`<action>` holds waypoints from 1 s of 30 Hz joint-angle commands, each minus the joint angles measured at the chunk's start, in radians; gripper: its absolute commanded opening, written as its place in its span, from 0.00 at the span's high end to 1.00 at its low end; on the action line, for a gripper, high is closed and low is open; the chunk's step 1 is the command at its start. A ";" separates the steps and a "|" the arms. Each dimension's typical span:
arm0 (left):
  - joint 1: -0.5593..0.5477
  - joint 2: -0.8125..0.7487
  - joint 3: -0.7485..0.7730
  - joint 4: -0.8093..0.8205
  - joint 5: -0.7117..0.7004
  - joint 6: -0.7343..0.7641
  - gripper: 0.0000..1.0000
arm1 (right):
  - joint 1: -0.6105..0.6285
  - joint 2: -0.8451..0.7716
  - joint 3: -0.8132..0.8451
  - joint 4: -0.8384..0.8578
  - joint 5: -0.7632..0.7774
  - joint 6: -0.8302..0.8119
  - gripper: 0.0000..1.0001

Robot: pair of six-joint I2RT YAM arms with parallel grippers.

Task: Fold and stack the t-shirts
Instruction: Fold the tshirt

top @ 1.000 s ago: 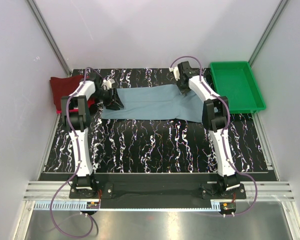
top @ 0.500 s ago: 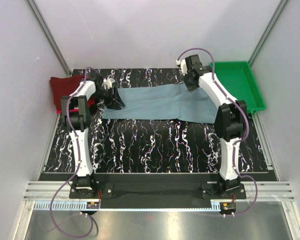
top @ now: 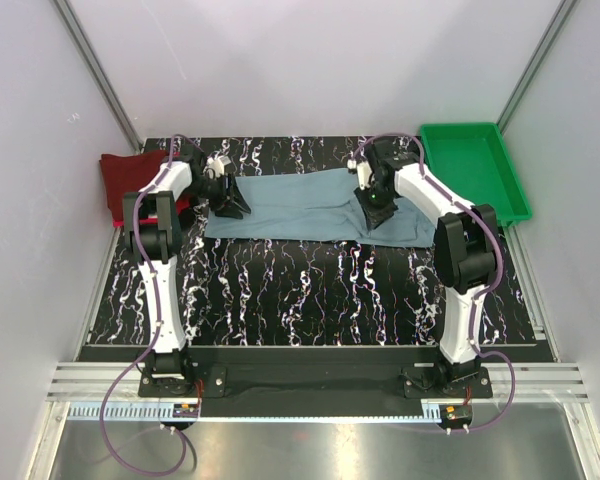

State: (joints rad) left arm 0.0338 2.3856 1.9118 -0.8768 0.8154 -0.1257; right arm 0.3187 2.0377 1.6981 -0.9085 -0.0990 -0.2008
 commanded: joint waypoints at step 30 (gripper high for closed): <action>-0.005 -0.035 0.018 0.013 0.022 0.003 0.53 | -0.041 0.141 0.178 0.039 0.018 -0.052 0.57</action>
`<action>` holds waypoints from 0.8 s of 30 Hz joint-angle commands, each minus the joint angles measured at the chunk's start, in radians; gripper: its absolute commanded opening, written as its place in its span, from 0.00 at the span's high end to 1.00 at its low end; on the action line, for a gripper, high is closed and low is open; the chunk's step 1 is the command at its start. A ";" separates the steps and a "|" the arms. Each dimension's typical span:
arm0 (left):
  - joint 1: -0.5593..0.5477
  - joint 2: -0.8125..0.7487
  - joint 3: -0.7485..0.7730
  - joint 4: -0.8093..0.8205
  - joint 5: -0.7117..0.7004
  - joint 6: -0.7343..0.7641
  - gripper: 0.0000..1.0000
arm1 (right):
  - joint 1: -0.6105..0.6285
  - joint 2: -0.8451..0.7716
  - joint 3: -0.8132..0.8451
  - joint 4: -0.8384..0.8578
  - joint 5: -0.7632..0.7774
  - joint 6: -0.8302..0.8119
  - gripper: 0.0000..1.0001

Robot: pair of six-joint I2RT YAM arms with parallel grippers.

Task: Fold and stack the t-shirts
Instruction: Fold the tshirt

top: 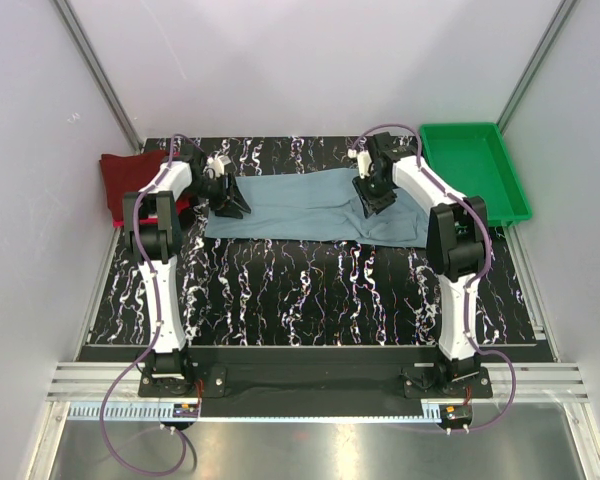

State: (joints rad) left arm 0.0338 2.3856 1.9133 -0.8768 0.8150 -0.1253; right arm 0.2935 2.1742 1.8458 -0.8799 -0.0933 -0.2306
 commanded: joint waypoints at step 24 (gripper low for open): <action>-0.005 -0.026 0.027 0.021 0.027 -0.007 0.53 | -0.014 -0.034 -0.034 -0.070 -0.082 -0.026 0.70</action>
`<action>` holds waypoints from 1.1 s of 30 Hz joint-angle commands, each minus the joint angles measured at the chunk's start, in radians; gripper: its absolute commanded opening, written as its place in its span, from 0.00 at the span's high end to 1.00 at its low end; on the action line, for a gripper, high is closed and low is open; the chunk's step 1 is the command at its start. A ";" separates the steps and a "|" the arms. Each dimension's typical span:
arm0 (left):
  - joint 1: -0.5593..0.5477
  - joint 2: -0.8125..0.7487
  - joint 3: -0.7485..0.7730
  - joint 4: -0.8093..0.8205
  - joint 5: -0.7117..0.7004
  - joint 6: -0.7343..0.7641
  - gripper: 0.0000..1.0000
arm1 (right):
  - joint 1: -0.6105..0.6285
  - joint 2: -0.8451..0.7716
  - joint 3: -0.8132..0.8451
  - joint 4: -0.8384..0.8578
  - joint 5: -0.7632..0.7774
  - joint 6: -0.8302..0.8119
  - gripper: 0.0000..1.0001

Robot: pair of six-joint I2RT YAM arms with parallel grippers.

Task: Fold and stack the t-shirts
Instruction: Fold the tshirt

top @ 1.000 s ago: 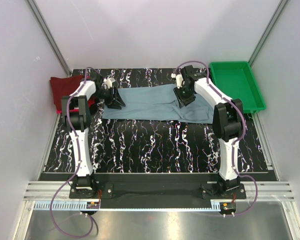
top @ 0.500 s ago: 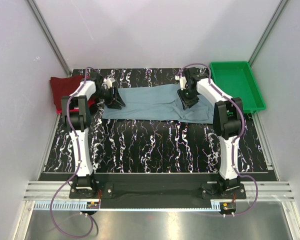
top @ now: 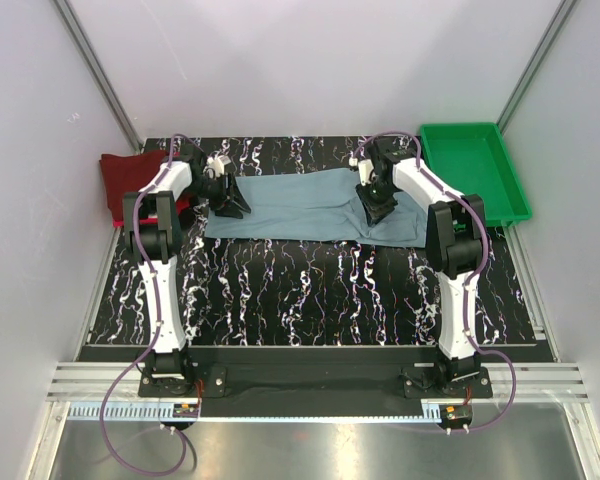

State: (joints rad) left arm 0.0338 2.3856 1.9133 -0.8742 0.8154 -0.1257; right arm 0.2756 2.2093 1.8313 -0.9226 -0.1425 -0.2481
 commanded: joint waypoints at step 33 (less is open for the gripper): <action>-0.012 -0.042 0.023 0.020 0.025 -0.006 0.53 | 0.011 -0.100 -0.029 -0.053 -0.003 -0.040 0.57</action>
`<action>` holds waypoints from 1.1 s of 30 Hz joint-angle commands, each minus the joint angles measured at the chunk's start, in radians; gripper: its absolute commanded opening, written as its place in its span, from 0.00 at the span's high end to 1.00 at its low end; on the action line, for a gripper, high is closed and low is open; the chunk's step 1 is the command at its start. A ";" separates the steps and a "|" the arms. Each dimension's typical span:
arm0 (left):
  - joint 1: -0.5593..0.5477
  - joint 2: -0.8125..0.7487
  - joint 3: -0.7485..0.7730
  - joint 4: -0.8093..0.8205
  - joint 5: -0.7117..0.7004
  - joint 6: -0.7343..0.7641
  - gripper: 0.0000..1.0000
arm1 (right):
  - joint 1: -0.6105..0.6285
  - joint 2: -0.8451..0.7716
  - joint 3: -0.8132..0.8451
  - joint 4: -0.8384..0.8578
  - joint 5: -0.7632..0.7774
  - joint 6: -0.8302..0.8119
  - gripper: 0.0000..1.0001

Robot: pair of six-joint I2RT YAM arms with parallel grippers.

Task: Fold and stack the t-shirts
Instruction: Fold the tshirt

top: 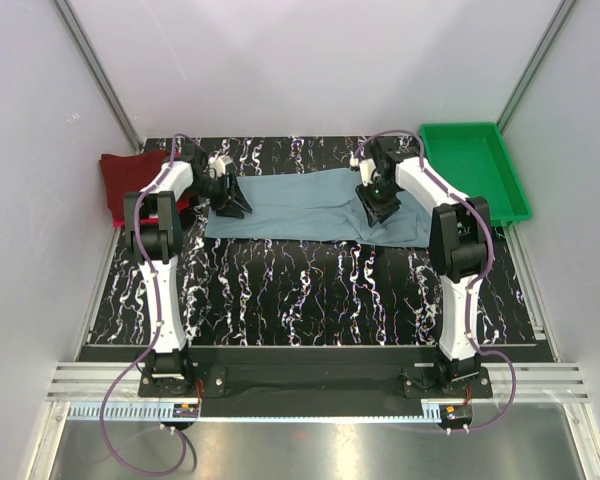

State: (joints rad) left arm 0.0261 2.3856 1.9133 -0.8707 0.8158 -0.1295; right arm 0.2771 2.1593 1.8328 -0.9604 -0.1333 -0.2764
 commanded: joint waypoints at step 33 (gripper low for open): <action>-0.011 -0.034 0.024 0.019 0.028 -0.007 0.53 | 0.008 -0.030 0.062 -0.018 0.017 -0.043 1.00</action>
State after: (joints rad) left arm 0.0242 2.3856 1.9133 -0.8703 0.8158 -0.1299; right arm 0.2775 2.1593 1.8374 -0.9852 -0.1329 -0.3107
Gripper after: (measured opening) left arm 0.474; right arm 0.011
